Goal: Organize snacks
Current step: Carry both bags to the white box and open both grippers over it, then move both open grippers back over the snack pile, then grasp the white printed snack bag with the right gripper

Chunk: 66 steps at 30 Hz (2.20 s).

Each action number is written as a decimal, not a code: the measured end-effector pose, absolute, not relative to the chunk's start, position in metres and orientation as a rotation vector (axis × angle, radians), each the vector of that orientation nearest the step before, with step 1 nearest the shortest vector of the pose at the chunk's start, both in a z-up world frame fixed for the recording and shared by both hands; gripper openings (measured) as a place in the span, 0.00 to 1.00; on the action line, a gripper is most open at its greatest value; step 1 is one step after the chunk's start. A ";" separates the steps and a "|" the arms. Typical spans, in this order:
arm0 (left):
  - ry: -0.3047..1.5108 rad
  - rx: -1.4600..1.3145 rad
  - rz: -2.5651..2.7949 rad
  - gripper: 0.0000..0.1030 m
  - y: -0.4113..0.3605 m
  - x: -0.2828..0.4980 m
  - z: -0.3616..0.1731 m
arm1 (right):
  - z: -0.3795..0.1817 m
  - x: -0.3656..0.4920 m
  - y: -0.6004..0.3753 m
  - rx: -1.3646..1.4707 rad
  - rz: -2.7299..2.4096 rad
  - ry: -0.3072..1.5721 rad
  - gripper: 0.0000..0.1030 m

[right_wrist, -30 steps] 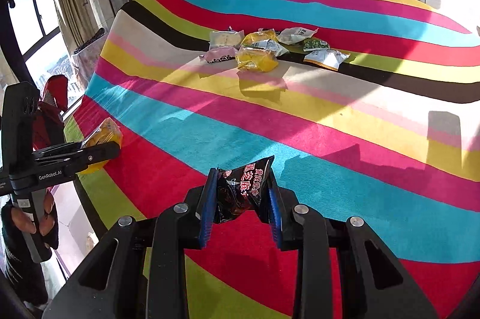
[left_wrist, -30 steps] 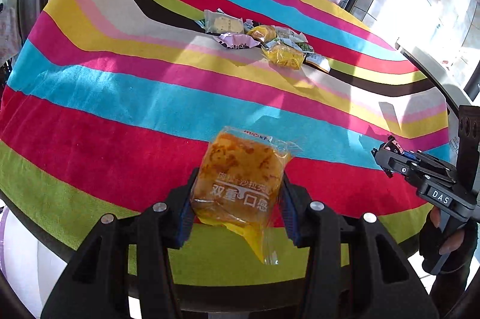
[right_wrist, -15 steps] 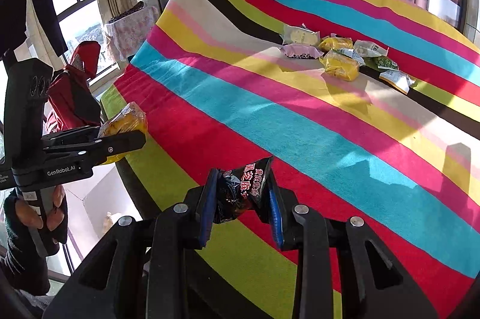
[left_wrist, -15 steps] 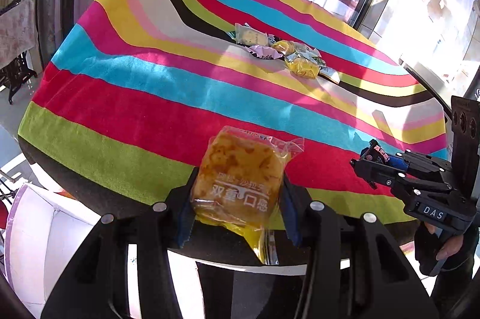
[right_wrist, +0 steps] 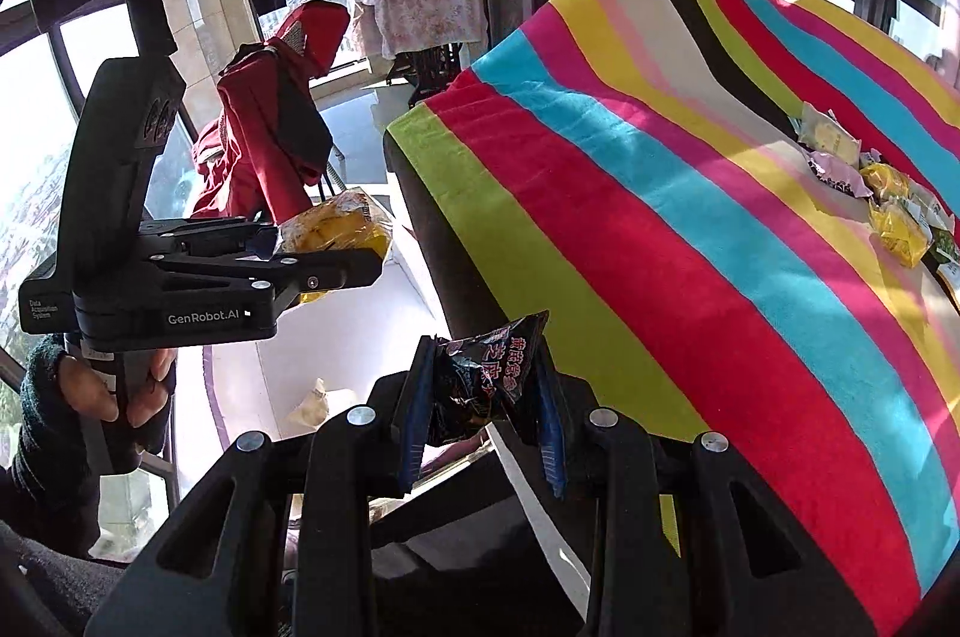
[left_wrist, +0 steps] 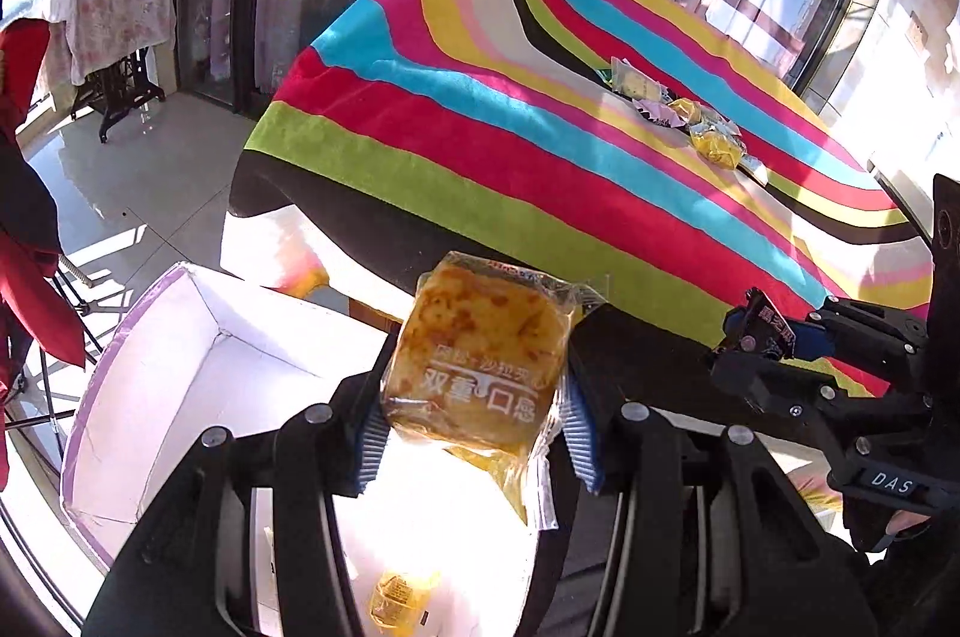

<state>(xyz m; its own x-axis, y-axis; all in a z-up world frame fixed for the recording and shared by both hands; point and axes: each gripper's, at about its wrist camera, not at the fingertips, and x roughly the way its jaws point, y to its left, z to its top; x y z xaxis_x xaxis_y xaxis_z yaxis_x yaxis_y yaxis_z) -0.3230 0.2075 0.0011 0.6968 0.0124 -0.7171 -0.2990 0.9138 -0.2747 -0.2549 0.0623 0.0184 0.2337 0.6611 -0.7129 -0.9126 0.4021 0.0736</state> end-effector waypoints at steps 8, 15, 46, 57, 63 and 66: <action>0.917 -0.340 0.384 0.56 0.238 -0.352 -0.024 | 0.000 -0.303 0.112 -0.506 1.340 0.765 0.39; 0.867 -0.413 0.550 0.93 0.270 -0.369 -0.015 | 0.011 -0.298 0.099 -0.423 1.331 0.747 0.52; 0.898 -0.254 0.026 0.98 0.062 -0.022 0.009 | 0.014 -0.036 -0.145 -0.056 0.449 0.802 0.84; 0.846 -0.303 -0.027 0.98 0.070 -0.032 0.009 | 0.005 0.101 -0.130 -0.190 0.452 0.811 0.84; 0.846 -0.300 -0.024 0.98 0.069 -0.030 0.009 | 0.010 0.162 -0.132 -0.125 0.594 0.845 0.85; 0.849 -0.294 -0.021 0.98 0.068 -0.030 0.010 | 0.010 0.185 -0.133 -0.042 0.655 0.893 0.85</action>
